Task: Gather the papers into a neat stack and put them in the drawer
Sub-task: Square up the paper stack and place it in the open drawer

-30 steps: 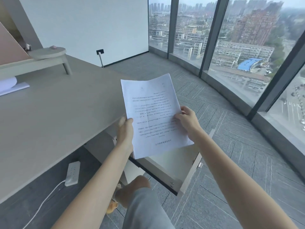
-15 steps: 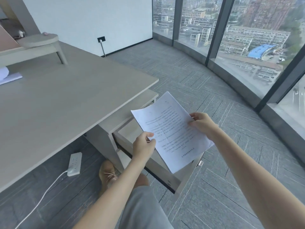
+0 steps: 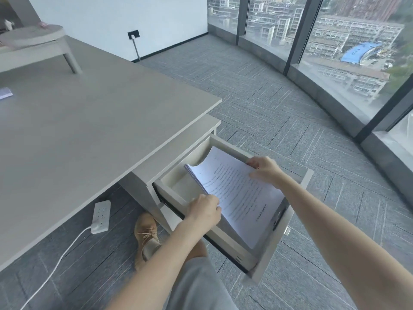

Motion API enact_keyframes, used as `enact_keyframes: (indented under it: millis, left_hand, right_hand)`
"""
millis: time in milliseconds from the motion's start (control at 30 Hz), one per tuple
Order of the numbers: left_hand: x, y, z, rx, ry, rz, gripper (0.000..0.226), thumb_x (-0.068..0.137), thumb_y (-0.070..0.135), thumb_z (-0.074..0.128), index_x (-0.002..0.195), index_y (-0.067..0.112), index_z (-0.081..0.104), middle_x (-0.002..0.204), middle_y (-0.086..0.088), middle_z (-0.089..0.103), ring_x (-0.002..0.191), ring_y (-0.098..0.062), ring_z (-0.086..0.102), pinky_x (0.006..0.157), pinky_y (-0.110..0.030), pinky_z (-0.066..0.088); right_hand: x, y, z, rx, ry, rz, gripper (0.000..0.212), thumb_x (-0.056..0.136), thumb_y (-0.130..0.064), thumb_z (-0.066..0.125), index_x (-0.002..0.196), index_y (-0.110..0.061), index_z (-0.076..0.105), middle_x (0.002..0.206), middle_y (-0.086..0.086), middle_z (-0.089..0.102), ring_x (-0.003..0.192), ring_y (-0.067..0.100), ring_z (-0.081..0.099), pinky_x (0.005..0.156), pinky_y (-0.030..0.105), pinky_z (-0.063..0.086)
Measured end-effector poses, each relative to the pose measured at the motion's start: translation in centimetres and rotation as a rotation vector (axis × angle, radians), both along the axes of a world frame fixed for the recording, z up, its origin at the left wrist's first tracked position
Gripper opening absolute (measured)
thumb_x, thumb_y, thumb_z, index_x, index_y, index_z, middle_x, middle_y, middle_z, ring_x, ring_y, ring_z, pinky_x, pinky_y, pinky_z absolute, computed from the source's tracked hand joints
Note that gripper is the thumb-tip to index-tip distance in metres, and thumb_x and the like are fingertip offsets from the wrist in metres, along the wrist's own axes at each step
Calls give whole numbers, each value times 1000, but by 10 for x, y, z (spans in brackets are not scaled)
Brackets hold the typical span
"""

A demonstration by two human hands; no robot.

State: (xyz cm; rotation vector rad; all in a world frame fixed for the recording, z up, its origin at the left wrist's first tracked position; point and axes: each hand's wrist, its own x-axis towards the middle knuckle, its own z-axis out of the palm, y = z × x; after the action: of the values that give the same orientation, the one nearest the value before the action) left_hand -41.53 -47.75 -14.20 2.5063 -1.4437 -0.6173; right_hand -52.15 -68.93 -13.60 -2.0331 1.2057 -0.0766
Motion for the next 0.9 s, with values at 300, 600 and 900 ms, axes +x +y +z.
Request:
enact_keyframes:
  millis: [300,600,900]
  left_hand:
    - [-4,-11,-16,117,-122,-95,19,98,25,49,85,15,58,100,-10,72,101,-30,65,102,-44,39]
    - [0,-20,-25,365,-182,-173,31,98,31,42,116,15,61,118,-8,67,109,-29,62,86,-37,38]
    - [5,-14,-4,271,-198,-153,16,95,18,46,93,12,61,97,-9,66,95,-30,66,68,-31,41]
  right_hand:
    - [23,2,-28,-132,98,142,46,82,3,49,119,-14,69,117,7,72,109,26,63,85,32,50]
    - [19,-4,-49,-185,269,197,51,85,-4,48,131,-13,64,126,14,68,116,34,62,89,40,55]
    - [4,7,-36,-297,329,254,18,86,-14,55,100,-4,57,96,7,53,105,32,57,79,41,52]
